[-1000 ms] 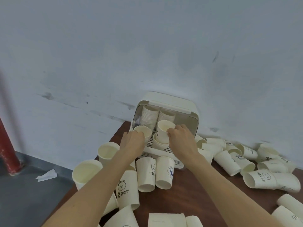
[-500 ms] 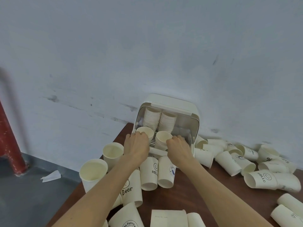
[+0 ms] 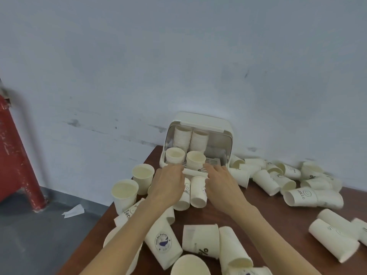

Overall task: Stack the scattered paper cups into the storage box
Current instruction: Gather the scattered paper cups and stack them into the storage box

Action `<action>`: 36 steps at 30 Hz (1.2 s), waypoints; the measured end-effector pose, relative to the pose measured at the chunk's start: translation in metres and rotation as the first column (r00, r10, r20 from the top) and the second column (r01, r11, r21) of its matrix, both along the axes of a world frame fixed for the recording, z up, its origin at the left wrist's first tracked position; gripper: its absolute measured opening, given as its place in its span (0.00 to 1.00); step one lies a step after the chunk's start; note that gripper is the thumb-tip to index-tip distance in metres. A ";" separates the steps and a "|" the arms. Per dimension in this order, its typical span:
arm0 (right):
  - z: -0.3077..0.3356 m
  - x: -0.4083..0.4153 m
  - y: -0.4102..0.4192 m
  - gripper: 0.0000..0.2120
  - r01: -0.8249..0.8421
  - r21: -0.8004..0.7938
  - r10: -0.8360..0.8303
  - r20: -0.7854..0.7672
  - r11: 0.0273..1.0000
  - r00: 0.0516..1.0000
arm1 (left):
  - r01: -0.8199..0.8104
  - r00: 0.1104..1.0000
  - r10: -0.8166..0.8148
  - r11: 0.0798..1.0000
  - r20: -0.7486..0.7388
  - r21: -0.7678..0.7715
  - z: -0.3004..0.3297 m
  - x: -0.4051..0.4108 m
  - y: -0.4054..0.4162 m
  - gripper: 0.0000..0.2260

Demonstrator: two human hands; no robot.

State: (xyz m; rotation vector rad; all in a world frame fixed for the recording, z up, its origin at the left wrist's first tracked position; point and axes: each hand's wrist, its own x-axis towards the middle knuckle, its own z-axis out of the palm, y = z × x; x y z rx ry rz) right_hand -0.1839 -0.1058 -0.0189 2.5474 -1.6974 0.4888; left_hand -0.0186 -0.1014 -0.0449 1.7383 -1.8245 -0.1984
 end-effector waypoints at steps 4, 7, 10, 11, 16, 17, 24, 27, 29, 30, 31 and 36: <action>-0.003 -0.016 0.040 0.23 -0.023 0.039 0.020 0.074 0.999 0.997 | 0.020 0.995 -0.020 1.000 -0.096 -0.003 0.001 -0.006 0.031 0.14; -0.005 -0.025 0.061 0.21 -0.033 0.029 0.028 0.145 0.999 0.989 | 0.030 0.983 -0.036 0.999 -0.180 -0.038 0.003 -0.011 0.054 0.13; -0.005 -0.032 0.082 0.18 -0.031 0.001 0.030 0.199 1.000 0.980 | 0.036 0.963 -0.051 0.998 -0.266 -0.060 0.004 -0.014 0.075 0.12; -0.005 -0.035 0.089 0.18 -0.031 -0.001 0.030 0.223 1.000 0.974 | 0.029 0.954 -0.046 0.998 -0.295 -0.064 0.004 -0.014 0.082 0.12; -0.008 -0.046 0.115 0.19 -0.004 -0.004 0.005 0.305 1.000 0.952 | 0.004 0.930 -0.024 0.999 -0.367 -0.054 0.003 -0.016 0.110 0.10; -0.009 -0.047 0.118 0.19 0.001 -0.010 0.002 0.313 1.000 0.950 | 0.001 0.928 -0.020 0.999 -0.373 -0.051 0.003 -0.017 0.115 0.10; -0.012 -0.052 0.141 0.18 -0.001 -0.018 0.007 0.353 1.000 0.936 | 0.002 0.918 -0.032 0.997 -0.394 -0.077 0.004 -0.025 0.145 0.11; -0.014 -0.059 0.153 0.17 0.017 -0.026 -0.006 0.357 1.000 0.934 | -0.005 0.909 -0.029 0.997 -0.417 -0.079 0.000 -0.023 0.159 0.12; -0.015 -0.064 0.161 0.17 0.033 -0.032 -0.019 0.363 0.999 0.931 | -0.001 0.905 -0.032 0.997 -0.424 -0.076 -0.004 -0.023 0.170 0.13; -0.016 -0.066 0.165 0.17 0.041 -0.033 -0.027 0.364 0.999 0.931 | 0.009 0.905 -0.038 0.997 -0.425 -0.070 -0.006 -0.023 0.176 0.13; -0.016 -0.068 0.170 0.17 0.049 -0.036 -0.033 0.362 0.998 0.931 | 0.018 0.905 -0.043 0.998 -0.423 -0.064 -0.008 -0.024 0.182 0.13; -0.023 -0.075 0.199 0.15 0.116 -0.066 -0.087 0.341 0.991 0.936 | 0.036 0.916 -0.054 0.998 -0.397 -0.052 -0.019 -0.026 0.214 0.14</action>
